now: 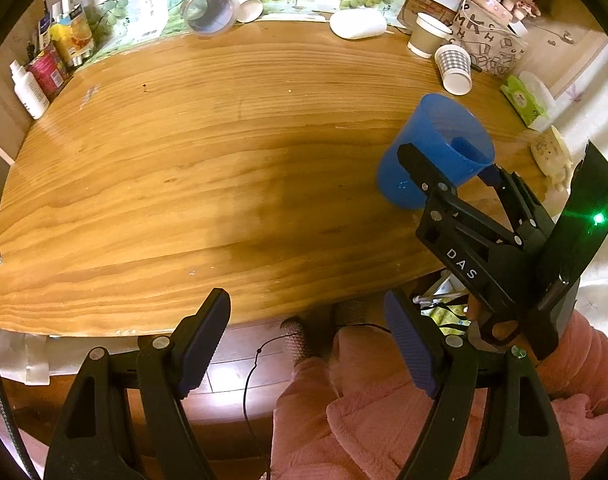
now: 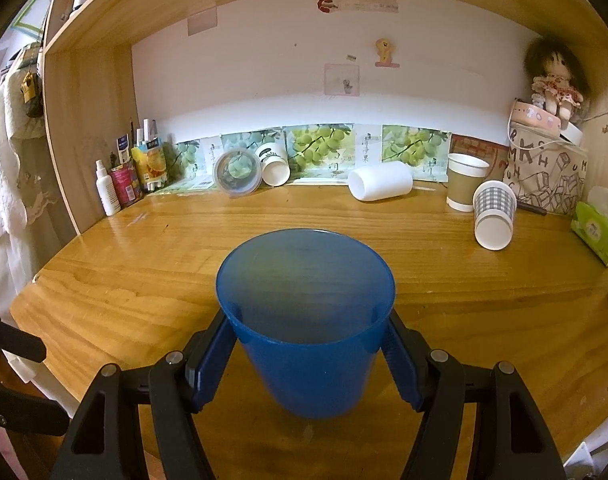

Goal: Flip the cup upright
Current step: 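Lower the blue cup, opening up, onto the desk with the right gripper, then open the right gripper and release the upright blue cup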

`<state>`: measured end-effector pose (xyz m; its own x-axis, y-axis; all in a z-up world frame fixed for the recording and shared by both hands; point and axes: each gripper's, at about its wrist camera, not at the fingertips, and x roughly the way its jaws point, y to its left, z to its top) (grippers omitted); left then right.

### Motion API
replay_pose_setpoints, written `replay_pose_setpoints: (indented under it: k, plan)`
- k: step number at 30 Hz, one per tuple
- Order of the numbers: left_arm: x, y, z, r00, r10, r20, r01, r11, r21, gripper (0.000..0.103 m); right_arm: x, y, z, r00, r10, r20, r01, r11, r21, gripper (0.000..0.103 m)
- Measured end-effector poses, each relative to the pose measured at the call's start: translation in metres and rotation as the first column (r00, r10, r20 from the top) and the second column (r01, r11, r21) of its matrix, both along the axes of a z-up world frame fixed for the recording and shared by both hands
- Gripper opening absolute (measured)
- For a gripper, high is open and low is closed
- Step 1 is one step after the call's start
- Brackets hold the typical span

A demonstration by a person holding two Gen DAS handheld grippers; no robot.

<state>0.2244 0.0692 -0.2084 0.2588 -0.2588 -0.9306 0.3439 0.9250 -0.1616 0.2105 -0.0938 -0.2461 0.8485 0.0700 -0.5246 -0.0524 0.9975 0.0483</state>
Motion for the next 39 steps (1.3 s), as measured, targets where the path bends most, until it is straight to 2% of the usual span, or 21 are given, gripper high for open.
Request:
replay_pose_setpoints:
  k: [5, 8, 10, 13, 19, 23, 26, 29, 32, 36, 38, 39]
  plan:
    - [0.002, -0.002, -0.002, 1.0, -0.009, 0.006, 0.009, 1.0, 0.0, 0.082, -0.001, 0.001, 0.0, 1.0, 0.004, -0.007, -0.004, 1.0, -0.006, 0.07]
    - [0.002, -0.001, -0.001, 1.0, 0.003, 0.011, -0.003, 1.0, -0.014, 0.082, -0.001, 0.004, -0.002, 1.0, 0.017, -0.022, -0.018, 0.999, -0.047, 0.071]
    - [0.002, 0.0, -0.001, 1.0, 0.012, 0.012, -0.011, 1.0, -0.025, 0.082, -0.001, 0.004, -0.003, 0.999, 0.019, -0.038, -0.021, 0.999, -0.044, 0.078]
    - [0.003, 0.001, -0.002, 1.0, 0.03, 0.008, -0.03, 0.999, -0.038, 0.082, -0.004, 0.004, -0.004, 0.998, 0.023, -0.06, -0.026, 0.999, -0.044, 0.08]
    - [0.01, 0.011, -0.01, 0.988, 0.147, -0.045, -0.15, 0.986, -0.065, 0.082, -0.02, -0.01, -0.008, 0.986, 0.014, -0.164, -0.028, 0.996, -0.085, 0.081]
    - [0.006, 0.012, -0.016, 0.979, 0.2, -0.036, -0.2, 0.98, -0.005, 0.082, -0.04, -0.027, -0.001, 0.969, -0.009, -0.246, -0.016, 0.995, -0.101, 0.084]
    - [-0.001, 0.004, -0.014, 0.977, 0.21, -0.024, -0.209, 0.977, 0.054, 0.082, -0.059, -0.035, 0.015, 0.963, -0.008, -0.27, -0.022, 0.994, -0.107, 0.087]
    - [-0.01, -0.006, -0.005, 0.97, 0.243, -0.01, -0.241, 0.967, 0.081, 0.082, -0.074, -0.041, 0.032, 0.951, -0.036, -0.306, -0.008, 0.99, -0.139, 0.087]
    - [-0.022, -0.015, 0.013, 0.965, 0.261, 0.009, -0.261, 0.964, 0.051, 0.082, -0.087, -0.048, 0.049, 0.934, -0.003, -0.357, -0.039, 0.993, -0.109, 0.087]
    - [-0.047, -0.029, 0.046, 0.957, 0.274, 0.097, -0.278, 0.96, 0.03, 0.082, -0.111, -0.055, 0.08, 0.94, 0.045, -0.338, -0.073, 0.995, -0.07, 0.087]
    - [-0.064, -0.035, 0.067, 0.939, 0.298, 0.171, -0.309, 0.95, 0.041, 0.082, -0.124, -0.055, 0.096, 0.948, 0.055, -0.313, -0.085, 0.993, -0.082, 0.087]
    - [-0.074, -0.036, 0.079, 0.926, 0.314, 0.211, -0.325, 0.945, 0.021, 0.082, -0.127, -0.056, 0.102, 0.95, 0.057, -0.307, -0.086, 0.993, -0.082, 0.087]
